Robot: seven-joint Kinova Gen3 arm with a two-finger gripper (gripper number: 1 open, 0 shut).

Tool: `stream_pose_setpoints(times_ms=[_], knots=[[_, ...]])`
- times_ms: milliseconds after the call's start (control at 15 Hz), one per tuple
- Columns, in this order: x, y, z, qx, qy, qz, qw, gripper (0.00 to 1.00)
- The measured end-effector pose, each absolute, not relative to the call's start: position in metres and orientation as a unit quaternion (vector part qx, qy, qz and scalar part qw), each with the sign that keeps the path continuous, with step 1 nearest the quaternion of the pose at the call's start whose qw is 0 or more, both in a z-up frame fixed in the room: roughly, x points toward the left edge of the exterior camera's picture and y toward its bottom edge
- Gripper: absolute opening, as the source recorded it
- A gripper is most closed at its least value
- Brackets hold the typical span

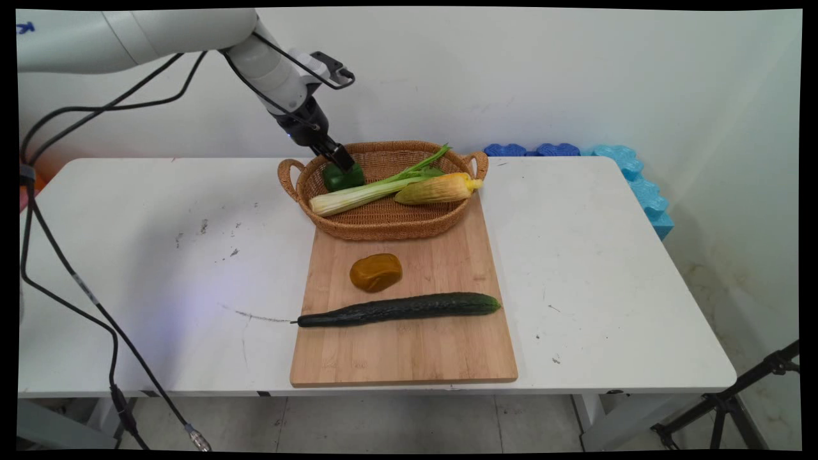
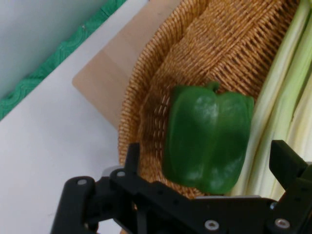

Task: Pick up the cucumber from the vegetable basket, then place the picked object on the cutting board

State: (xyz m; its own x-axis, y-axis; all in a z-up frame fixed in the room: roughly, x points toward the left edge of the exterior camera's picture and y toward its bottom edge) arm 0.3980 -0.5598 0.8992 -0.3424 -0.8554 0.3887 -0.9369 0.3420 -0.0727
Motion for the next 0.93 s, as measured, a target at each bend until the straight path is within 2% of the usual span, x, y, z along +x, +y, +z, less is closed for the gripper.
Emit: stream_pose_setpoints(times_ms=[533, 600, 933], knots=[[0.392, -0.570, 0.881, 0.557, -0.806, 0.138, 0.145, 1.00], [0.392, -0.570, 0.880, 0.557, -0.806, 0.138, 0.145, 0.00], [0.388, -0.572, 0.876, 0.549, -0.810, 0.138, 0.149, 0.00]])
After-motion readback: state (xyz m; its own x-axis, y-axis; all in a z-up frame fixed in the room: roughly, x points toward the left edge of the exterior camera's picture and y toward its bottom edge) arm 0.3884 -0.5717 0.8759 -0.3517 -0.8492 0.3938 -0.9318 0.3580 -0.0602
